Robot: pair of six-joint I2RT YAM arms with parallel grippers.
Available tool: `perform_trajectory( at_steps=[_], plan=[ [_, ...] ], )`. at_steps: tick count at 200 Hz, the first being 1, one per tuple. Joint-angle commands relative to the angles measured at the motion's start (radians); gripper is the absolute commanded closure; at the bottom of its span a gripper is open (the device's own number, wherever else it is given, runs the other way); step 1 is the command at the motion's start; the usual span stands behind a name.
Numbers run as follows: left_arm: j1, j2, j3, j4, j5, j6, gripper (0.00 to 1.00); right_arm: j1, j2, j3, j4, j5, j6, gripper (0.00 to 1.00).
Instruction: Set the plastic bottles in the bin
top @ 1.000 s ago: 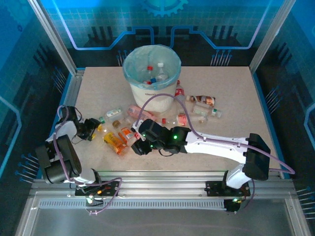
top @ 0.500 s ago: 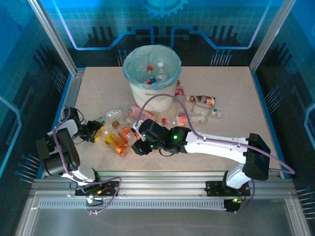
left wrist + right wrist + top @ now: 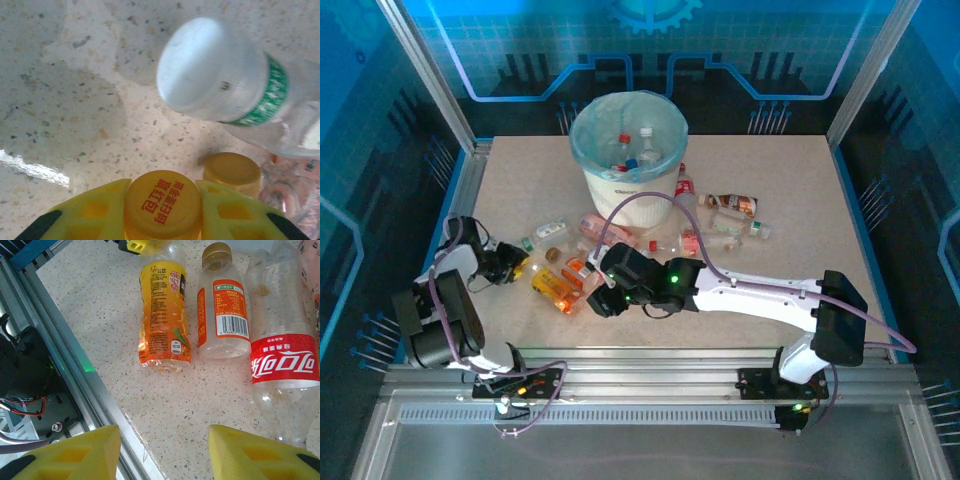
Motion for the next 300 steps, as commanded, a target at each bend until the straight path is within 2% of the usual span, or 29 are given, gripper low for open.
perform_trajectory(
  at_steps=[1, 29, 56, 75, 94, 117, 144, 157, 182, 196, 211, 243, 262, 276, 288, 300],
  plan=[
    [-0.009, -0.104, -0.022, -0.054, 0.044, 0.005, 0.84, 0.008, -0.033, 0.021, -0.030, 0.006, 0.006, 0.50],
    [-0.007, -0.283, -0.014, -0.156, 0.026, 0.035, 0.87, 0.009, -0.083, 0.035, -0.051, 0.016, -0.008, 0.50],
    [-0.009, -0.466, 0.047, -0.259, -0.053, 0.064, 1.00, 0.008, -0.131, 0.054, -0.077, 0.059, -0.038, 0.51],
    [-0.026, -0.547, 0.105, -0.298, -0.093, 0.054, 1.00, 0.003, -0.178, 0.067, -0.095, 0.091, -0.058, 0.51],
    [-0.061, -0.620, 0.145, -0.255, -0.131, 0.007, 1.00, -0.006, -0.237, 0.062, -0.093, 0.120, -0.078, 0.52],
    [-0.141, -0.613, 0.344, -0.253, -0.171, -0.026, 1.00, -0.054, -0.303, 0.068, -0.123, 0.114, -0.104, 0.52],
    [-0.401, -0.524, 0.686, -0.285, -0.413, 0.043, 1.00, -0.184, -0.369, 0.104, -0.146, 0.024, -0.124, 0.53],
    [-0.524, -0.451, 0.820, -0.265, -0.492, 0.091, 1.00, -0.238, -0.398, 0.122, -0.124, 0.004, -0.134, 0.55],
    [-0.794, -0.214, 1.081, -0.269, -0.659, 0.276, 1.00, -0.270, -0.466, 0.092, 0.001, 0.010, -0.168, 0.56],
    [-0.898, -0.080, 1.237, -0.273, -0.727, 0.385, 1.00, -0.272, -0.483, 0.087, 0.021, 0.029, -0.181, 0.57],
    [-0.952, 0.048, 1.402, -0.246, -0.756, 0.466, 1.00, -0.273, -0.497, 0.084, 0.013, 0.050, -0.184, 0.57],
    [-1.085, 0.296, 1.684, -0.113, -0.949, 0.708, 1.00, -0.278, -0.533, 0.022, 0.020, 0.092, -0.164, 0.57],
    [-1.087, 0.430, 1.791, -0.029, -0.977, 0.786, 1.00, -0.282, -0.545, -0.001, 0.016, 0.116, -0.155, 0.57],
    [-1.079, 0.549, 1.905, -0.028, -1.023, 0.841, 1.00, -0.284, -0.554, -0.009, 0.006, 0.139, -0.156, 0.56],
    [-1.069, 0.623, 1.981, -0.062, -1.040, 0.847, 1.00, -0.287, -0.567, -0.015, -0.004, 0.167, -0.160, 0.56],
    [-1.060, 0.654, 1.977, -0.081, -1.059, 0.825, 1.00, -0.290, -0.581, -0.027, -0.008, 0.195, -0.165, 0.56]
  ],
)
